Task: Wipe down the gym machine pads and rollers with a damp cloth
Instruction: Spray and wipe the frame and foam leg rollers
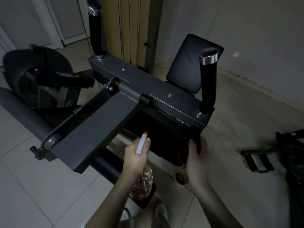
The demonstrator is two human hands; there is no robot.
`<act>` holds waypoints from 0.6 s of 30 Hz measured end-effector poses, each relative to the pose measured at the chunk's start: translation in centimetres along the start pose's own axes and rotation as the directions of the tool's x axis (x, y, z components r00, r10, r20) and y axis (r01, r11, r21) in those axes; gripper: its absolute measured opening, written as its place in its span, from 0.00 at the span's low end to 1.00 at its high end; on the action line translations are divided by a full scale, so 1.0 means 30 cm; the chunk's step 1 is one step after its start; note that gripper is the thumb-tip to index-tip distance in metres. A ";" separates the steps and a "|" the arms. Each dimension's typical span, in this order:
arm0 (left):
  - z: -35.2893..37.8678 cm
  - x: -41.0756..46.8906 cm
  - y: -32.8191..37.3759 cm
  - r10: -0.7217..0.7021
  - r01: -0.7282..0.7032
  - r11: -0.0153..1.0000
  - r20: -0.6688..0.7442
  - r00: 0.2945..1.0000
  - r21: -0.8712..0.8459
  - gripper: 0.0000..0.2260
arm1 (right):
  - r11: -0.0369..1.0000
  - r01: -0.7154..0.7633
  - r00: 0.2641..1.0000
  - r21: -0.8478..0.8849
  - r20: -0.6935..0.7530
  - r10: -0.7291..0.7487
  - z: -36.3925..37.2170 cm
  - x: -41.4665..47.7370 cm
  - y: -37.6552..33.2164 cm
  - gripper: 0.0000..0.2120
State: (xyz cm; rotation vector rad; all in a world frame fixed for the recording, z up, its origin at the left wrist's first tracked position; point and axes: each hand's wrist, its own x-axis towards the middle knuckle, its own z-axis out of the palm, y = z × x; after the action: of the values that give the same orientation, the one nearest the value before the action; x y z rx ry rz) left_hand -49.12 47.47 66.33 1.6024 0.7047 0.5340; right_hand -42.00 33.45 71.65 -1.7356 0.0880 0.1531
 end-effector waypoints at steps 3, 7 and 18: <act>0.000 0.000 -0.010 -0.042 0.042 0.999 -0.046 0.998 0.002 0.16 | 0.623 0.609 0.760 -0.491 0.138 -0.635 0.014 0.061 0.026 0.18; 0.006 -0.004 -0.014 -0.056 0.057 0.998 -0.063 0.996 0.016 0.14 | -0.186 0.792 0.292 -0.582 0.627 -0.722 0.043 0.263 0.105 0.27; 0.014 0.022 -0.013 -0.071 0.071 0.997 -0.108 0.992 -0.006 0.21 | -0.879 0.454 0.001 -0.141 0.987 -0.158 0.051 0.460 0.106 0.24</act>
State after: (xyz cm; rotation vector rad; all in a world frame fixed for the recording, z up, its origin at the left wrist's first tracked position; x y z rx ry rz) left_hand -48.42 47.65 65.86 1.5489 0.8390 0.5720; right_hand -28.91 34.78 66.21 -2.4793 -2.5603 -1.2988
